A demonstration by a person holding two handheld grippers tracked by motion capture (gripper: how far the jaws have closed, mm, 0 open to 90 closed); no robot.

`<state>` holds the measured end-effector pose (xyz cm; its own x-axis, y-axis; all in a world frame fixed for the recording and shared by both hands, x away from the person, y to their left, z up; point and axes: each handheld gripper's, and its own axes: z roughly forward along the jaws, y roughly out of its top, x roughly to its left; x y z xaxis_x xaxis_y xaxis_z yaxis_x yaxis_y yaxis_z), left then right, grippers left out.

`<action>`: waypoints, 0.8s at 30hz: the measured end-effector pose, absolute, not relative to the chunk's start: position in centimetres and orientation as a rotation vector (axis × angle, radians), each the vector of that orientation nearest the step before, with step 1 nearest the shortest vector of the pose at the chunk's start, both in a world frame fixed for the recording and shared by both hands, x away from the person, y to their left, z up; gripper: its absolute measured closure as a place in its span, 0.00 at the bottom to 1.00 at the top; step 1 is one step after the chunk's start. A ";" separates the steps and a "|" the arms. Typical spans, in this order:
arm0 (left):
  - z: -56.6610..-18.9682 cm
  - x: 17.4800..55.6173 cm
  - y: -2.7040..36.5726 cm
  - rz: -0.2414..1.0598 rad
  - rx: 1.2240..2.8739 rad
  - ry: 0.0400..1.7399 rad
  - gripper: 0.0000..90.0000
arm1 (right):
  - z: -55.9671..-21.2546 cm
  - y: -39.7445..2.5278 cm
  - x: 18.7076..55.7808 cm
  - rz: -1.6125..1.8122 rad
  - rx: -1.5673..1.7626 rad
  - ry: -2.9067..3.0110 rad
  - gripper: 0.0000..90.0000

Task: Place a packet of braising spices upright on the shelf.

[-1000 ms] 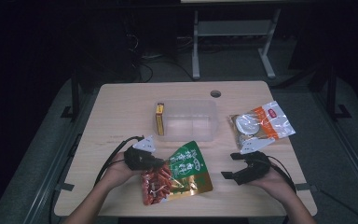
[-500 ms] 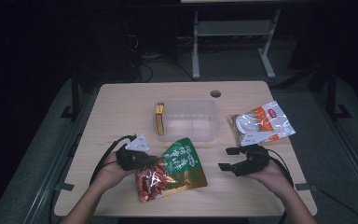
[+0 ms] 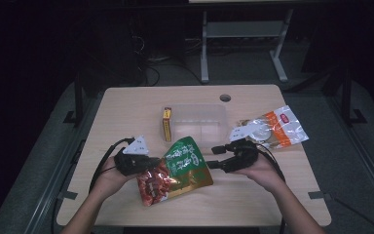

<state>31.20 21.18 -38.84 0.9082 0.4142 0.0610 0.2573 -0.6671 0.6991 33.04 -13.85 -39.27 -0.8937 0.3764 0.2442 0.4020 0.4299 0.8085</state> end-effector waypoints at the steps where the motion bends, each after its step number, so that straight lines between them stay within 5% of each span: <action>1: -38.8 31.2 21.2 0.278 2.327 0.477 0.99 | -39.3 -13.4 33.3 -1.491 -0.709 -2.633 0.44; 24: -38.0 30.3 21.0 0.235 2.253 0.419 0.99 | -40.7 -11.0 35.1 -1.407 -0.574 -2.596 0.86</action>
<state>30.34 21.02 -37.99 0.9275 0.3725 0.0314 0.2209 -0.6138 0.7579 35.06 -10.96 -40.70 -0.9186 0.2652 0.2931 0.3903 0.4921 0.7781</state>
